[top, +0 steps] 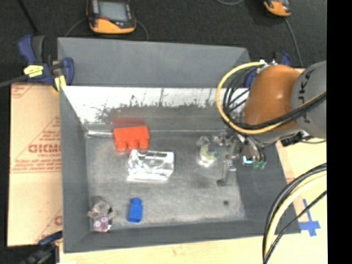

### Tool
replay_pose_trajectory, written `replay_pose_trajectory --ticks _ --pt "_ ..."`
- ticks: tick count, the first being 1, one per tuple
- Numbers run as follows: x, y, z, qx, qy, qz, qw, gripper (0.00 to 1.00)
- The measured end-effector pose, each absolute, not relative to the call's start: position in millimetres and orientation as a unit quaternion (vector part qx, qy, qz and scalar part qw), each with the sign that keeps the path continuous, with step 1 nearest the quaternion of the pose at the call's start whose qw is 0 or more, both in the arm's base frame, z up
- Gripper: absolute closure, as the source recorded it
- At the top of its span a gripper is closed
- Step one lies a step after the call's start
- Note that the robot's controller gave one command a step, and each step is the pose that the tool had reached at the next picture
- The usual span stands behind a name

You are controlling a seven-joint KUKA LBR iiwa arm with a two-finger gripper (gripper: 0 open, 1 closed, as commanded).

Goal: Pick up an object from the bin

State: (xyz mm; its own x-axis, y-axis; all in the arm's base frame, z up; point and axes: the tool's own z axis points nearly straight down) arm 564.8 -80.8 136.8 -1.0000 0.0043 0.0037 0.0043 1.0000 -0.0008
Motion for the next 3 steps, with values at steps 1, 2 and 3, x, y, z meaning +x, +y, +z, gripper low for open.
replay_pose_trajectory --ticks 1,2,3 --pt "645.2 -86.0 84.9 -0.030 -1.000 0.000 -0.004 0.00" --pt "643.5 -86.7 87.8 -0.029 -1.000 0.001 -0.003 1.00" --pt "627.6 -103.7 163.7 -0.026 -1.000 0.002 -0.006 1.00"
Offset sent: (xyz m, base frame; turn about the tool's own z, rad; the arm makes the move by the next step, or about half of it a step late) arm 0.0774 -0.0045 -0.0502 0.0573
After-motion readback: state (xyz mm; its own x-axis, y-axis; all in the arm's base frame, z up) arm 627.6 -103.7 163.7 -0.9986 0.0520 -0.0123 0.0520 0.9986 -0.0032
